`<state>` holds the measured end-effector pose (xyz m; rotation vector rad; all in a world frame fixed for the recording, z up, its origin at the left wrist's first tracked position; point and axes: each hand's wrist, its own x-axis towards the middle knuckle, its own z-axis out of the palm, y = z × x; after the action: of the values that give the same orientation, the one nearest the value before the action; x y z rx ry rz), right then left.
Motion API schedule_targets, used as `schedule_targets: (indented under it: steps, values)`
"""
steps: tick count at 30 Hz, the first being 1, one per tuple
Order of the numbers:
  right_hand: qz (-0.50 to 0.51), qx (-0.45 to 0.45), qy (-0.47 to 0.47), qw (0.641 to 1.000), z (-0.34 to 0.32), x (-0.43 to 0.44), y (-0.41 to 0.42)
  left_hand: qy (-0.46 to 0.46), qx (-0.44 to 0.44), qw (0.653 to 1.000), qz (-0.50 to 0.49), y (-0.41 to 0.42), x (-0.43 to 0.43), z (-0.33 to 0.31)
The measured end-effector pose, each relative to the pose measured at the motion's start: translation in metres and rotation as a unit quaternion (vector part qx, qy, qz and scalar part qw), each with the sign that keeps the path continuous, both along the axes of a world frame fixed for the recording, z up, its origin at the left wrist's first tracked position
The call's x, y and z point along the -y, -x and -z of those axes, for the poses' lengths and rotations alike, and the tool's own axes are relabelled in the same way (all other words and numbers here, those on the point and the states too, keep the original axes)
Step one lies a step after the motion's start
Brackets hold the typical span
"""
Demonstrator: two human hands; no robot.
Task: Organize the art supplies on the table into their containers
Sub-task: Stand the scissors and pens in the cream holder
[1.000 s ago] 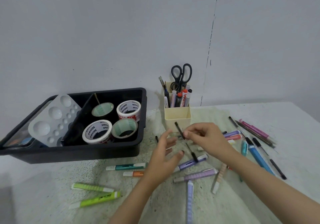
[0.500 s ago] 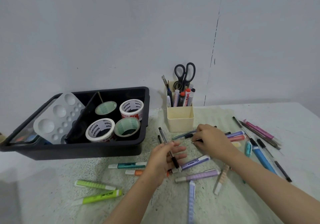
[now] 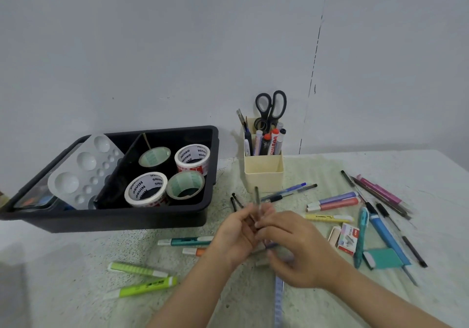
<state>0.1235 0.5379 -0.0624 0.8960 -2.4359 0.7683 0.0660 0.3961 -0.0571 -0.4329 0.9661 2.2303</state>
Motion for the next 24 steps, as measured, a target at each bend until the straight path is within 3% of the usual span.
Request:
schedule_targets:
  steps: [3, 6, 10, 13, 17, 19, 21, 24]
  values:
    - [0.018, 0.067, 0.052, 0.996, 0.004, -0.011, 0.004, 0.008, -0.001, 1.0, -0.014, -0.001, 0.002, 0.002]
    - [0.159, 0.085, 0.095, 0.979, 0.01, -0.026, 0.028, 0.002, -0.002, 1.0, -0.02, -0.005, 0.006, 0.002]
    - [0.358, 0.135, -0.082, 0.92, 0.015, -0.06, 0.071, 0.006, -0.016, 1.0, -0.017, -0.007, 0.011, 0.003]
    - [0.377, 0.187, -0.109, 0.901, 0.015, -0.074, 0.083, 0.016, -0.033, 0.999, -0.012, -0.007, 0.012, 0.003]
    - [0.347, 0.199, -0.087, 0.912, 0.011, -0.085, 0.081, 0.03, -0.061, 0.998, 0.001, -0.007, 0.013, 0.002]
    - [0.296, 0.245, -0.024, 0.923, 0.003, -0.089, 0.077, 0.045, -0.08, 0.996, 0.002, -0.005, 0.013, 0.002]
    - [0.225, 0.307, 0.135, 0.915, -0.01, -0.089, 0.071, 0.063, -0.093, 0.994, 0.002, -0.004, 0.012, 0.001]
    - [0.163, 0.289, 0.324, 0.886, -0.035, -0.085, 0.059, 0.089, -0.109, 0.99, -0.005, -0.002, 0.009, 0.002]
